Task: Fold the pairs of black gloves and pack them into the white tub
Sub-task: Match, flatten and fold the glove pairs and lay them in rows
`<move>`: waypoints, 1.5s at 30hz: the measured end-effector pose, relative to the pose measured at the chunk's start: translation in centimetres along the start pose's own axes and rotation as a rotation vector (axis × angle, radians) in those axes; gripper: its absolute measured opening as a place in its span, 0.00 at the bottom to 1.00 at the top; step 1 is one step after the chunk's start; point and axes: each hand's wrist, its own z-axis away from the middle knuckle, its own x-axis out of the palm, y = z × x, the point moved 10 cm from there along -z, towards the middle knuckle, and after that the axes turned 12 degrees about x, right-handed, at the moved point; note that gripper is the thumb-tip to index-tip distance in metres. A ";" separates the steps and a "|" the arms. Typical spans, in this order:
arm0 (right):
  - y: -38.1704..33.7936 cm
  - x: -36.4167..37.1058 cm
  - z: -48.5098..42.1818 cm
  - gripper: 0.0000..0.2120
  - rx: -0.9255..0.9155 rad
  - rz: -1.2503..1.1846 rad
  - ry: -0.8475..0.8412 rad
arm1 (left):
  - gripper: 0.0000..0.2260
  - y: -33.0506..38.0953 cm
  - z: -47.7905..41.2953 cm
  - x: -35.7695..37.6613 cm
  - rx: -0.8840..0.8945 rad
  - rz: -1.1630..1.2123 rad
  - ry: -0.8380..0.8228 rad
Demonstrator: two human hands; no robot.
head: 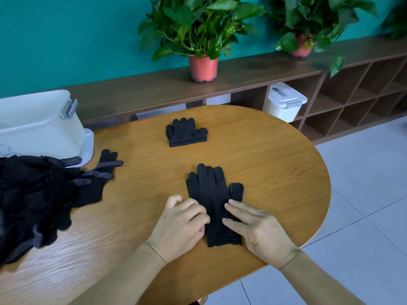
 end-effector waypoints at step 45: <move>0.1 2.8 -3.0 0.23 0.171 -0.025 -0.205 | 0.14 -0.1 0.5 0.8 -0.153 0.232 -0.042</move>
